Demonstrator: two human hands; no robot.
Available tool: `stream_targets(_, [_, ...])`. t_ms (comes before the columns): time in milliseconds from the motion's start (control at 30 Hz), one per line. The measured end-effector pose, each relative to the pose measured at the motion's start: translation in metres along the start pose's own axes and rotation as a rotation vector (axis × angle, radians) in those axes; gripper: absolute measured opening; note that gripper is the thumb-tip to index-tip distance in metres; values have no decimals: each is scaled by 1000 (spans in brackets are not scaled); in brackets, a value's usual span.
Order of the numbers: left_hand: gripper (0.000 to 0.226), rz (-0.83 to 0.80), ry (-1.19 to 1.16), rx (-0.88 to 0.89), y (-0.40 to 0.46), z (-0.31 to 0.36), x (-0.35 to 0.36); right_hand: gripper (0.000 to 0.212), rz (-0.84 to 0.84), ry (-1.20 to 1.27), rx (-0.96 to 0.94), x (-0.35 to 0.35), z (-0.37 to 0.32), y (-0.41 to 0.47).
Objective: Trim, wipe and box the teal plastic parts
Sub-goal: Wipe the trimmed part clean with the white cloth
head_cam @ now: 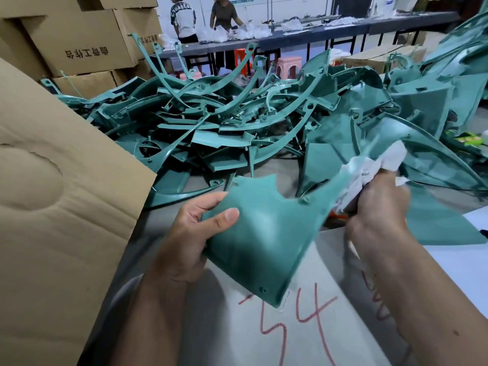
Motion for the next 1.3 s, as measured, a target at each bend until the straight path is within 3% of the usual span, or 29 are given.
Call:
stream_targets(100, [37, 13, -92, 55, -2, 13, -7, 41, -82, 32, -76, 6, -11, 8])
stream_targets(200, [38, 48, 111, 69, -4, 16, -14, 71, -219, 78, -118, 19, -22, 15])
stream_targets(233, [36, 49, 173, 71, -4, 14, -13, 68, -255, 69, -107, 26, -21, 11])
stream_targets(300, [33, 19, 200, 54, -3, 8, -10, 35, -197, -18, -61, 23, -10, 12])
stream_targets(367, [34, -6, 190, 50, -3, 8, -10, 30, -108, -119, -95, 17, -4, 15])
stream_targets(467, [29, 5, 237, 112, -2, 12, -11, 20, -112, -133, -118, 24, 2, 11])
stream_targets(567, [20, 102, 309, 219, 2, 16, -9, 23, -273, -190, -104, 49, 15, -12])
stream_targets(667, [21, 325, 297, 334, 1, 24, -28, 24, -471, -288, -186, 76, 19, -44])
stream_targets(767, [26, 492, 174, 414, -5, 31, -45, 27, -548, -461, -379, 88, 11, -62])
stream_targets(1000, [28, 587, -132, 484, -15, 29, -37, 23, -644, -360, -538, 91, -14, -76])
stream_targets(1233, [26, 641, -171, 623, -18, 49, -26, 21, -595, -452, -598, 84, -19, -74])
stream_targets(1300, [14, 658, -134, 662, -15, 53, -21, 24, -687, -533, -604, 89, -15, -81])
Point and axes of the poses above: each hand's wrist, its own y-axis towards the middle knuckle, its own x-axis out of the palm, z = x × y, the point moved 10 cm from there along y, towards the middle knuckle, and after that the axes turned 15 degrees about -y, right-handed, at the moved point
